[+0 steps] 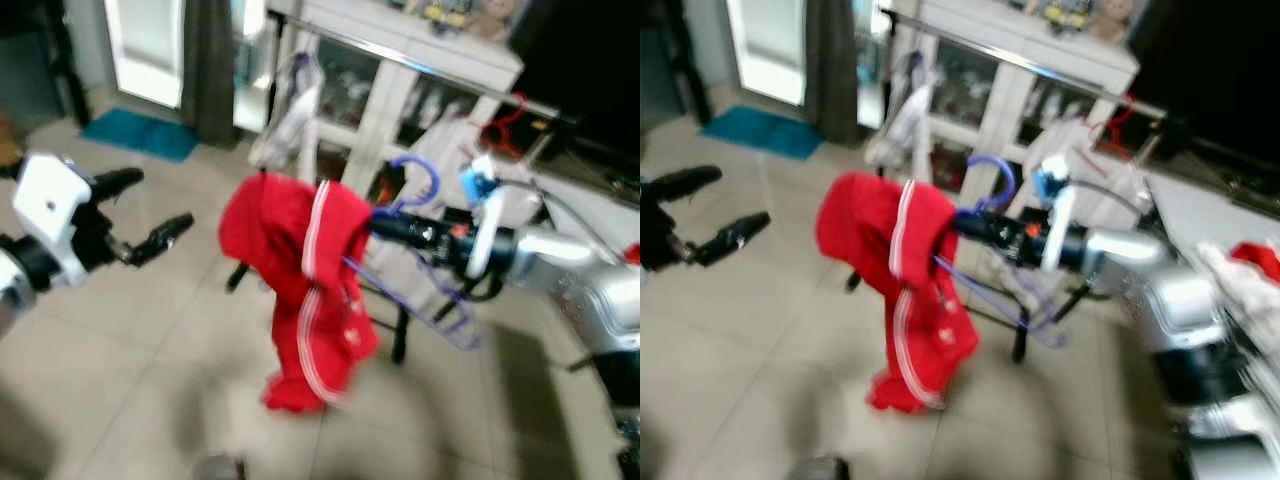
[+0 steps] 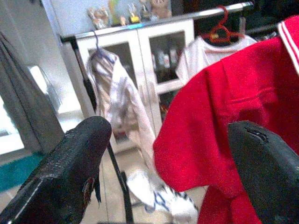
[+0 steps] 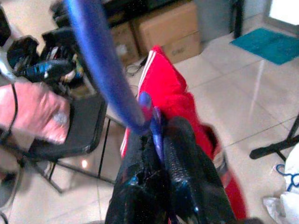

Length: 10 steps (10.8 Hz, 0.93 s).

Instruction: Hang hanger

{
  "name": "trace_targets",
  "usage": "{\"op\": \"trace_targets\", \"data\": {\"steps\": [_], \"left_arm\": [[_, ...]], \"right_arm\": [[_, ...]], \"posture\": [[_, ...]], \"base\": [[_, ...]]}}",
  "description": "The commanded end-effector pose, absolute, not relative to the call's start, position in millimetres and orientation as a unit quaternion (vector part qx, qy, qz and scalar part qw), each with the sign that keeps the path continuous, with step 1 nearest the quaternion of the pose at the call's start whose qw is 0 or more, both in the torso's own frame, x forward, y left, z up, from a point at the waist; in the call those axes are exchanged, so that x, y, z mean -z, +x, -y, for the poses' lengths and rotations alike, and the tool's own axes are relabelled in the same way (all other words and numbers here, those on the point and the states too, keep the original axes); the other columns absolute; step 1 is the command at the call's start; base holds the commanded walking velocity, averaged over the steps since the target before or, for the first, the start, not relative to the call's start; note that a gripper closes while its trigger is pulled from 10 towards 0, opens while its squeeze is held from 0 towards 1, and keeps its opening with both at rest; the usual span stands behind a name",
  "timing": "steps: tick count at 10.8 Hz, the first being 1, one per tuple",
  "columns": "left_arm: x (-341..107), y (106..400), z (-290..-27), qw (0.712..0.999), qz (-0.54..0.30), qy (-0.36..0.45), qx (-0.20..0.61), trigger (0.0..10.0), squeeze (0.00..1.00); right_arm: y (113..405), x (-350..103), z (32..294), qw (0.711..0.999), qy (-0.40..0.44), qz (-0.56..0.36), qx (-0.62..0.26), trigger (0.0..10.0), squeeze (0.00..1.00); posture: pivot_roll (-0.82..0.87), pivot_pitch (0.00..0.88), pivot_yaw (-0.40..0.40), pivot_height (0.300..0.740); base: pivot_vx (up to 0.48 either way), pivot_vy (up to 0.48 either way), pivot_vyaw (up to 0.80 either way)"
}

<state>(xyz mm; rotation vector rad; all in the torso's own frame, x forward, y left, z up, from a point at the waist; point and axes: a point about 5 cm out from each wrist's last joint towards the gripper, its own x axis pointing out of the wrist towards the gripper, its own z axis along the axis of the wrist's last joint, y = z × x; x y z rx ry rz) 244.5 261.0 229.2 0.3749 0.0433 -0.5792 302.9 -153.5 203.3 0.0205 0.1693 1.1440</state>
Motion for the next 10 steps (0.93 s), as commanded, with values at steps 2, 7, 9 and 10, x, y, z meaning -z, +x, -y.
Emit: {"op": "trace_targets", "data": {"steps": [2, 7, 9, 10], "left_arm": [[-235.6, 246.4, -250.8, 0.924, -0.013, 0.187, 0.333, 10.0, 0.0], [-222.2, 250.2, -256.9, 0.894, -0.051, 0.177, 0.407, 10.0, 0.0], [-216.4, 246.7, -250.5, 0.868, -0.075, 0.14, 0.471, 10.0, 0.0], [-211.0, 245.0, -251.9, 0.855, -0.094, 0.148, 0.488, 10.0, 0.0]], "right_arm": [[298.8, -211.3, 153.6, 0.825, -0.001, -0.06, -0.563, 10.0, 0.0], [279.5, -219.5, 155.4, 0.773, 0.017, -0.05, -0.633, 10.0, 0.0], [274.6, -225.3, 157.0, 0.757, 0.026, -0.042, -0.652, 10.0, 0.0], [272.3, -227.2, 157.1, 0.748, 0.029, -0.039, -0.662, 10.0, 0.0]], "posture": [[0.09, 0.0, -0.178, 0.74], [0.08, 0.0, -0.168, 0.74], [0.08, 0.0, -0.164, 0.74], [0.08, 0.0, -0.164, 0.74]], "base": [[0.0, 0.0, 0.0], [0.0, 0.0, 0.0], [0.0, 0.0, 0.0], [0.0, 0.0, 0.0]]}}
